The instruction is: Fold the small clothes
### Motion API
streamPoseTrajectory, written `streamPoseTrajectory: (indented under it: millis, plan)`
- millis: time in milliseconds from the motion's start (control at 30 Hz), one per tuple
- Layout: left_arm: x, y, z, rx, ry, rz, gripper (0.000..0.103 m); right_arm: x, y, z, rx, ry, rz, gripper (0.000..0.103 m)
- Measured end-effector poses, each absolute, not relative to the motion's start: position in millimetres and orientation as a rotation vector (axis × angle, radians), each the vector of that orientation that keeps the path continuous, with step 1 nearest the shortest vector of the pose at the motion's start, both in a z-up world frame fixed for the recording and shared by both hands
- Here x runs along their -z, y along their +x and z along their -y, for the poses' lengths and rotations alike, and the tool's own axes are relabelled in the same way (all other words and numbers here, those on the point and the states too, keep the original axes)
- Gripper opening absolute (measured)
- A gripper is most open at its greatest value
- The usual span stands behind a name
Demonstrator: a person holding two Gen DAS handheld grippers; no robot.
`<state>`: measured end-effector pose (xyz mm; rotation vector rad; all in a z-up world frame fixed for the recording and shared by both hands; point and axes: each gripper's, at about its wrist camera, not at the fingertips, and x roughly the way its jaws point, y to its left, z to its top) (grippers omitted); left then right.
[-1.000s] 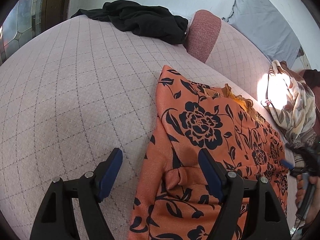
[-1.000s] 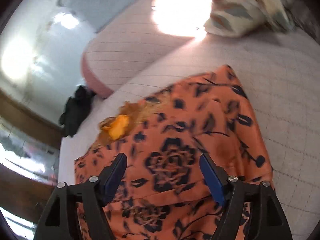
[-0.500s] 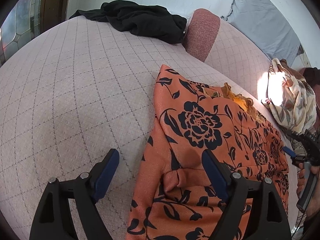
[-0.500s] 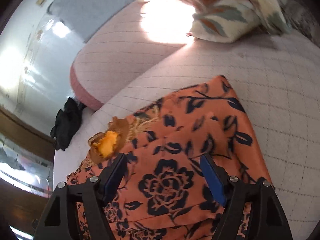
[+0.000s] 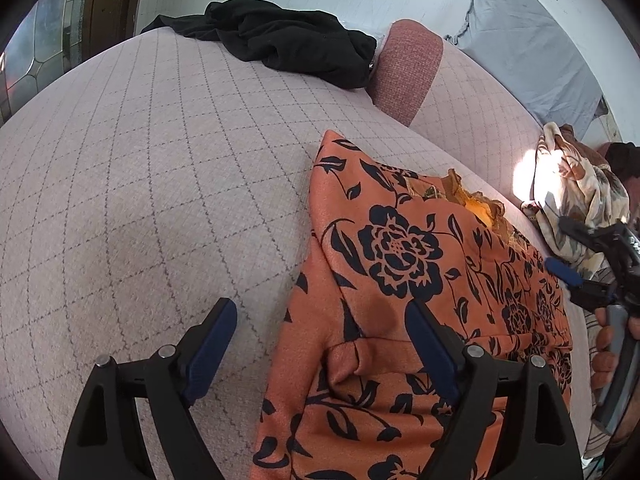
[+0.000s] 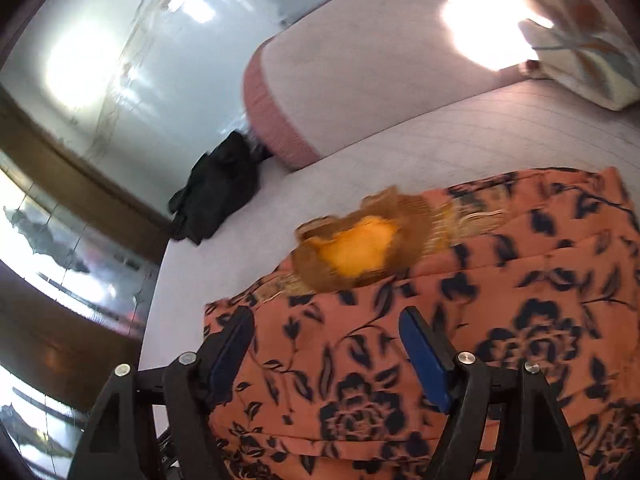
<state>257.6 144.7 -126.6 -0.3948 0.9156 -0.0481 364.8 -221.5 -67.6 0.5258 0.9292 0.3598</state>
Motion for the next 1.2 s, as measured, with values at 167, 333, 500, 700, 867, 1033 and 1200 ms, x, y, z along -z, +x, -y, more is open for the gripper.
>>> streamPoseTrajectory:
  millis: [167,333,500,700,867,1033,1200]
  plan:
    - [123,255,-149,0.05,-0.421,-0.923,0.086,124,367,253,-0.216,0.671,-0.977,0.075]
    - [121,249,-153,0.03,-0.436,-0.907,0.086,92,333,291,-0.206,0.679,-0.851,0.088]
    - [117,228,-159,0.037,-0.392,-0.857,0.086,108,305,356,-0.106,0.893,-0.885,0.085]
    - [87,152,-178,0.039,-0.364,-0.805,0.086,63,213,362,-0.221,0.74,-0.848,0.086]
    - [78,66,-185,0.091,-0.39,-0.834,0.086,67,116,397,-0.165,0.589,-0.901,0.086]
    - [93,12,-178,0.11,-0.398,-0.914,0.086,97,37,428,-0.157,0.592,-1.017,0.086]
    - [109,8,-163,0.131,-0.374,-0.968,0.086,111,11,435,-0.171,0.615,-1.024,0.086]
